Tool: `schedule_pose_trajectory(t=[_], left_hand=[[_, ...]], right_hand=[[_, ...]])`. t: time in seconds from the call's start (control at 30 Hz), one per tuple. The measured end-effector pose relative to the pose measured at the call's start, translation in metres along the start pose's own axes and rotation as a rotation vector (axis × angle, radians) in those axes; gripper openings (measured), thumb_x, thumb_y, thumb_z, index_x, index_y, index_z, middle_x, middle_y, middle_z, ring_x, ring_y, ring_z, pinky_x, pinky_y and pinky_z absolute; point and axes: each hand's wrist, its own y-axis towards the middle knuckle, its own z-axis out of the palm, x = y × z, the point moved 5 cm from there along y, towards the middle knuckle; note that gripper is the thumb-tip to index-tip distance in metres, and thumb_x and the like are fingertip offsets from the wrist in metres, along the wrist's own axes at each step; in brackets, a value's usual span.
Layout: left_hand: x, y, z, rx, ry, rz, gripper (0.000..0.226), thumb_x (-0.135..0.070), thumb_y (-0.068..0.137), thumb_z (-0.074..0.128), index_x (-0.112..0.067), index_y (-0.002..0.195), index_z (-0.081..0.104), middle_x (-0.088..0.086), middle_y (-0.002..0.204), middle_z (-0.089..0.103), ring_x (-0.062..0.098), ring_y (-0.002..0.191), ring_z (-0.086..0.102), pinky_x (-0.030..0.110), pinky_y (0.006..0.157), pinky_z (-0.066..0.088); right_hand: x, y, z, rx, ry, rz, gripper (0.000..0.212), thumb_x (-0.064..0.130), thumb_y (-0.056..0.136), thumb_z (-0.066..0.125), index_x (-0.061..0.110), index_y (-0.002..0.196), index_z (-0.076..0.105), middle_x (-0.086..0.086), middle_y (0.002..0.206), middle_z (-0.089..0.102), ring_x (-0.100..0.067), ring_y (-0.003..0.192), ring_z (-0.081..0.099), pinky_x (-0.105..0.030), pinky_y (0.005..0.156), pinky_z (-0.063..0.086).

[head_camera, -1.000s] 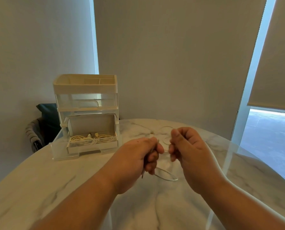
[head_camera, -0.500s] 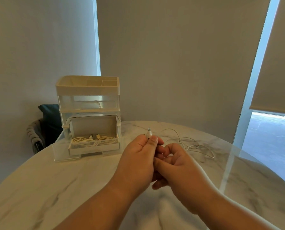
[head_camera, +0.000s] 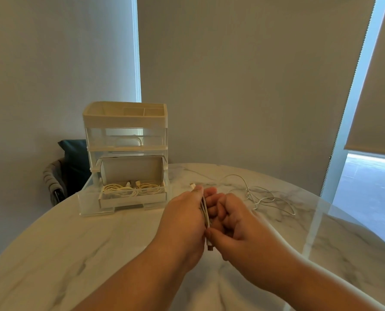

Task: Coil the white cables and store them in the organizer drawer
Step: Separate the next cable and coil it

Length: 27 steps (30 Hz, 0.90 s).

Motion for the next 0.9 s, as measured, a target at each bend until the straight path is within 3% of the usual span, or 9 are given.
schedule_pose_trajectory(t=[0.17, 0.33, 0.43, 0.5, 0.57, 0.7, 0.9], left_hand=[[-0.003, 0.004, -0.005, 0.008, -0.044, 0.044, 0.027, -0.021, 0.104, 0.045, -0.002, 0.103, 0.064, 0.006, 0.070, 0.063, 0.016, 0.060, 0.061, 0.032, 0.065, 0.051], [-0.003, 0.005, -0.002, 0.043, 0.060, 0.091, 0.025, -0.024, 0.104, 0.045, -0.008, 0.094, 0.062, 0.002, 0.062, 0.054, 0.017, 0.063, 0.060, 0.036, 0.073, 0.049], [-0.005, 0.007, -0.003, 0.034, 0.065, 0.106, 0.025, -0.023, 0.104, 0.045, -0.005, 0.093, 0.059, 0.002, 0.058, 0.049, 0.016, 0.057, 0.056, 0.034, 0.067, 0.047], [-0.007, 0.007, -0.002, 0.077, 0.041, 0.085, 0.027, -0.022, 0.104, 0.043, -0.005, 0.089, 0.058, 0.001, 0.056, 0.042, 0.015, 0.050, 0.046, 0.030, 0.056, 0.044], [-0.007, 0.004, 0.002, 0.157, 0.031, 0.033, 0.031, -0.023, 0.104, 0.042, -0.007, 0.083, 0.057, 0.000, 0.054, 0.037, 0.013, 0.046, 0.038, 0.029, 0.050, 0.038], [-0.006, -0.005, 0.010, 0.319, 0.067, -0.081, 0.033, -0.026, 0.101, 0.045, -0.009, 0.076, 0.059, -0.001, 0.054, 0.032, 0.011, 0.041, 0.030, 0.028, 0.047, 0.031], [-0.007, -0.010, 0.006, 0.465, 0.162, -0.252, 0.028, -0.029, 0.087, 0.051, -0.009, 0.070, 0.061, -0.002, 0.049, 0.036, 0.007, 0.035, 0.031, 0.021, 0.042, 0.030]], right_hand=[[-0.006, 0.004, -0.007, -0.069, -0.155, -0.012, 0.032, 0.022, 0.086, 0.067, 0.035, 0.076, 0.040, 0.003, 0.077, 0.061, -0.009, 0.066, 0.055, -0.029, 0.063, 0.052], [-0.005, 0.002, -0.012, -0.104, -0.018, 0.010, 0.037, 0.026, 0.078, 0.081, 0.023, 0.076, 0.044, 0.013, 0.060, 0.057, -0.001, 0.054, 0.048, -0.018, 0.056, 0.043], [-0.009, 0.003, -0.024, -0.210, 0.115, 0.021, 0.044, 0.037, 0.074, 0.082, 0.021, 0.073, 0.041, 0.010, 0.056, 0.046, -0.007, 0.053, 0.038, -0.025, 0.054, 0.038], [-0.015, 0.005, -0.036, -0.303, 0.172, 0.010, 0.031, 0.036, 0.081, 0.076, 0.023, 0.077, 0.048, 0.007, 0.060, 0.046, -0.011, 0.058, 0.041, -0.034, 0.060, 0.042], [-0.018, 0.007, -0.043, -0.324, 0.174, -0.004, 0.010, 0.030, 0.087, 0.071, 0.031, 0.088, 0.061, 0.006, 0.072, 0.061, -0.008, 0.067, 0.057, -0.037, 0.068, 0.051], [-0.017, 0.008, -0.034, -0.244, 0.251, -0.064, 0.040, 0.011, 0.093, 0.066, 0.049, 0.107, 0.067, 0.009, 0.105, 0.072, -0.010, 0.102, 0.068, -0.035, 0.089, 0.055], [-0.013, 0.008, -0.024, -0.053, 0.397, -0.074, 0.056, -0.005, 0.094, 0.059, 0.044, 0.119, 0.068, -0.001, 0.107, 0.073, -0.026, 0.092, 0.070, -0.029, 0.075, 0.056]])
